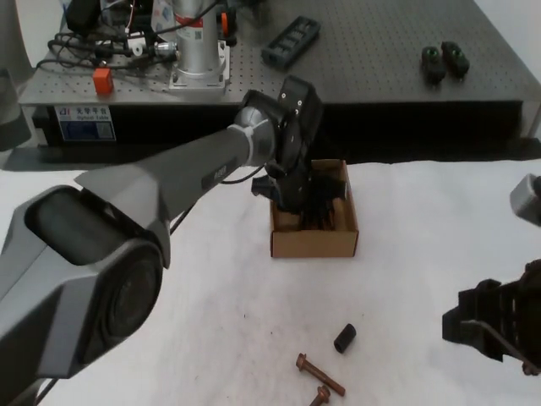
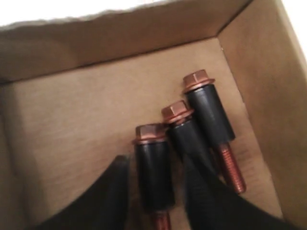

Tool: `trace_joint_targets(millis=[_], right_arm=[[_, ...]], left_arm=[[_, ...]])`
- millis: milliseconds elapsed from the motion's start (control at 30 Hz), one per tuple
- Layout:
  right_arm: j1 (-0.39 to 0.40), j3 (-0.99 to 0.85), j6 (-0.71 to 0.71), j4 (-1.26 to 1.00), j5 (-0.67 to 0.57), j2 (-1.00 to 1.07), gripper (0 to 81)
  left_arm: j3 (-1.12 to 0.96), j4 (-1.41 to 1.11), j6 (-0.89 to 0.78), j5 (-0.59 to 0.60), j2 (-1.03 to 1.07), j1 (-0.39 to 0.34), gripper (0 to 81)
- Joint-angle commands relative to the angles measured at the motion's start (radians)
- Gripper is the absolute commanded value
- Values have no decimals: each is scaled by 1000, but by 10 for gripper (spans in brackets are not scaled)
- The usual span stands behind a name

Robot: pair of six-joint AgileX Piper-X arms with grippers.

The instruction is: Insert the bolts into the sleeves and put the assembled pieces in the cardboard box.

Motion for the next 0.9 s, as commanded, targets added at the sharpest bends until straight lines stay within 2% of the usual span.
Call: trace_joint_targets(millis=[0, 133, 200, 267, 400, 667, 867], right_arm=[[2, -4, -59, -7, -17, 74, 385], [42, -23, -134, -7, -32, 204, 385], [90, -58, -166, -18, -30, 286, 385], [147, -99, -189, -66, -25, 372, 385], [265, -215, -265, -125, 51, 568, 385], [396, -423, -389, -115, 126, 909, 385], [462, -458, -443, -103, 234, 1019, 385]], left_arm=[[-27, 18, -5, -9, -32, 0, 336], [-34, 106, -5, -42, -140, 15, 332], [-19, 154, -1, -148, -215, 23, 277], [25, 168, 54, -206, -284, 30, 204], [232, 161, 89, -243, -440, 64, 119], [742, -25, 104, -206, -785, 136, 144], [893, -66, 136, -184, -929, 144, 144]])
